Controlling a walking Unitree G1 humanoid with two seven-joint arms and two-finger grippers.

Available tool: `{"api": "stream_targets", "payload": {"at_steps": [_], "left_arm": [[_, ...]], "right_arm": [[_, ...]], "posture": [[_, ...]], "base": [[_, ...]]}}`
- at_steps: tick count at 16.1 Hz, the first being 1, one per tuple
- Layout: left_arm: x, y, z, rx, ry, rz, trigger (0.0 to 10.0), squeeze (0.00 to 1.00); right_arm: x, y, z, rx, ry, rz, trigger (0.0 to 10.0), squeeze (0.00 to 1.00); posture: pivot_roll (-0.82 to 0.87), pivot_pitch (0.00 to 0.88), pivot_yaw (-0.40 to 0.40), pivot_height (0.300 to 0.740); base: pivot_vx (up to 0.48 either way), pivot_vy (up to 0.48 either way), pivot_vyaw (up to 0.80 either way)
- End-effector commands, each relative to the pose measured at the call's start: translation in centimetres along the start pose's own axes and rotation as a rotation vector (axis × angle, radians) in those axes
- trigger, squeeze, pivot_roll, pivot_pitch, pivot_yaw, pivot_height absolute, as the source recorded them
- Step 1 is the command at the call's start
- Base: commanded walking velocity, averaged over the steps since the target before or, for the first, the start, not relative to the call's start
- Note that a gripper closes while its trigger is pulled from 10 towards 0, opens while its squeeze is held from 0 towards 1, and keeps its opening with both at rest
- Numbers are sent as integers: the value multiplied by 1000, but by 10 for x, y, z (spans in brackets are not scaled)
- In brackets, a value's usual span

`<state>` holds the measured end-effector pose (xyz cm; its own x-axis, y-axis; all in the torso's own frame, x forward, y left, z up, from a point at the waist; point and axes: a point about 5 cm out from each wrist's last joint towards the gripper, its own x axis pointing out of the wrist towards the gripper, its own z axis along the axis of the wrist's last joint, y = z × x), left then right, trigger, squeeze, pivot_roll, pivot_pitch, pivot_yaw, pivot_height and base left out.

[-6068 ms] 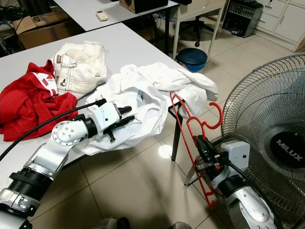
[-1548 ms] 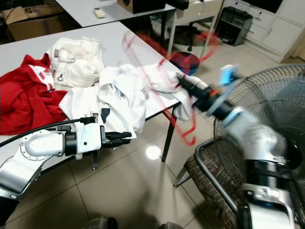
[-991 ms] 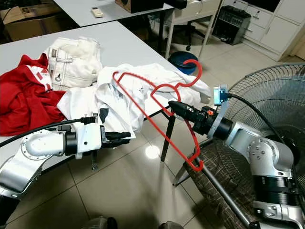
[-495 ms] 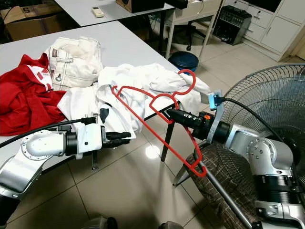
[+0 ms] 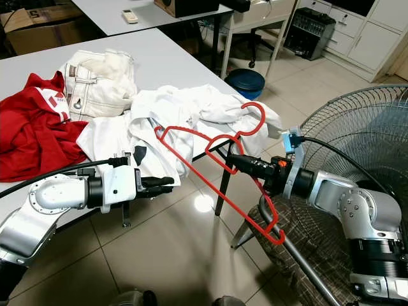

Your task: Hang hanger

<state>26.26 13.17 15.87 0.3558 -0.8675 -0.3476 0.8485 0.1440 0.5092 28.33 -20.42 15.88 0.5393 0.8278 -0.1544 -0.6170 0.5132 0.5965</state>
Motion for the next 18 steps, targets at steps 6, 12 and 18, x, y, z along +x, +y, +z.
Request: {"api": "stream_targets", "payload": {"at_steps": [6,12,18], "left_arm": [[2,3,3,30,1,-25,0,0],[8,3,8,42,-21,-36,0,0],[9,2,9,43,-24,-33,0,0]], "right_arm": [[13,0,0,-8,36,23,10000,0],[28,-23,5,12,25,-122,10000,0],[45,-26,17,-40,-79,-131,10000,0]], "posture": [[-132,77,-34,740],[-131,79,-40,740],[-129,79,-45,740]], "base": [[0,0,0],[0,0,0],[0,0,0]]}}
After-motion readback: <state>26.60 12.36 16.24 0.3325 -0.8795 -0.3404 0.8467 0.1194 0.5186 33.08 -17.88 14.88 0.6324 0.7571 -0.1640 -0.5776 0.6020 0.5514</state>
